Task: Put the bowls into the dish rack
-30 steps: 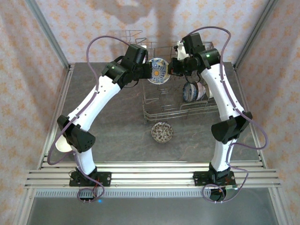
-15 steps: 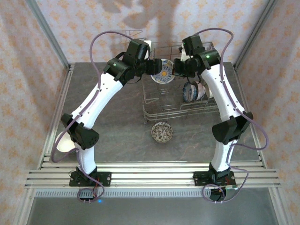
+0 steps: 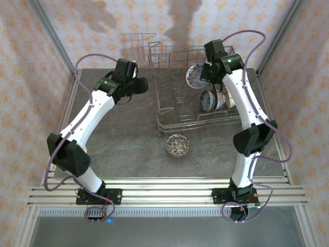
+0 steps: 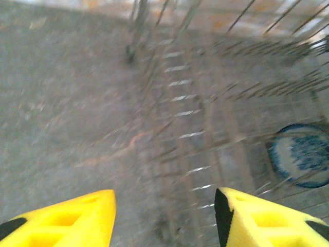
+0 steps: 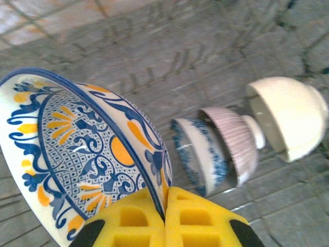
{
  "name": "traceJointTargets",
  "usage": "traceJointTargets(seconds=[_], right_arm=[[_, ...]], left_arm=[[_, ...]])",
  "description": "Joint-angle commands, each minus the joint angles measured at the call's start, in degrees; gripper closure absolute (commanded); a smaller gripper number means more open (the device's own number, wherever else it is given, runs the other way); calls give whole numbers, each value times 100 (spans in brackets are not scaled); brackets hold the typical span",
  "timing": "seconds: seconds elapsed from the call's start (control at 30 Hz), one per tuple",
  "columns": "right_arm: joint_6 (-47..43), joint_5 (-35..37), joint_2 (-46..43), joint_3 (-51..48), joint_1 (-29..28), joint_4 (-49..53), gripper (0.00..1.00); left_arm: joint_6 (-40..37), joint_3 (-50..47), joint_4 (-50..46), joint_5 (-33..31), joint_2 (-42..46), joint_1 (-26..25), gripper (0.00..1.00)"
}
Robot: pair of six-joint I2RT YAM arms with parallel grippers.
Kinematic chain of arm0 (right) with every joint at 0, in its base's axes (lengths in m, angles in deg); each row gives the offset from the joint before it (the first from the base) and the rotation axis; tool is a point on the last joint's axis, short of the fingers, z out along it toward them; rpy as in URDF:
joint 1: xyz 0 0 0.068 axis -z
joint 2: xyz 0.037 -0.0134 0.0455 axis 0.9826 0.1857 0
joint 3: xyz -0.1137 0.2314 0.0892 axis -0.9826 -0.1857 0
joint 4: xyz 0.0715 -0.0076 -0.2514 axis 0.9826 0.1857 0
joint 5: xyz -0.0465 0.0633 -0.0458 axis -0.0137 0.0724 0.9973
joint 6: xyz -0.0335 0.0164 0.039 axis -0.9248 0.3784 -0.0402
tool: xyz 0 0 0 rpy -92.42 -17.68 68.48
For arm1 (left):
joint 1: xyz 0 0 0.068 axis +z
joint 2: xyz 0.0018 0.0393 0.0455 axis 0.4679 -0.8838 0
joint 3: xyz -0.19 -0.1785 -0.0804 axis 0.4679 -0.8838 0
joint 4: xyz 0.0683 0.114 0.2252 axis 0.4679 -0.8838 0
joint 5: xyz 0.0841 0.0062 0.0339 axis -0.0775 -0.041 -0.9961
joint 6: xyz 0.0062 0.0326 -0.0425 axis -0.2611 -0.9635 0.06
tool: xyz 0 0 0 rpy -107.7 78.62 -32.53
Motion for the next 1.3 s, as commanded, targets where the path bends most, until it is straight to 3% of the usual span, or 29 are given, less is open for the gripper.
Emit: traceJointTargets(seconds=[0.0, 0.17, 0.43, 0.83, 1.27], right_arm=[[365, 1229, -297, -327, -46, 92, 100], [534, 2438, -184, -533, -310, 290, 100], [678, 3597, 195, -461, -692, 698, 100], [1090, 5083, 1483, 815, -1194, 2146, 100], [1371, 5349, 2139, 1026, -1388, 2592, 100]], left_arm=[[270, -539, 370, 214, 155, 72, 51], [369, -1053, 425, 462, 7, 84, 52], [429, -1398, 580, 925, -328, 107, 55], [602, -1700, 1064, 1374, -594, 13, 57], [314, -1441, 900, 1384, -729, 19, 57]])
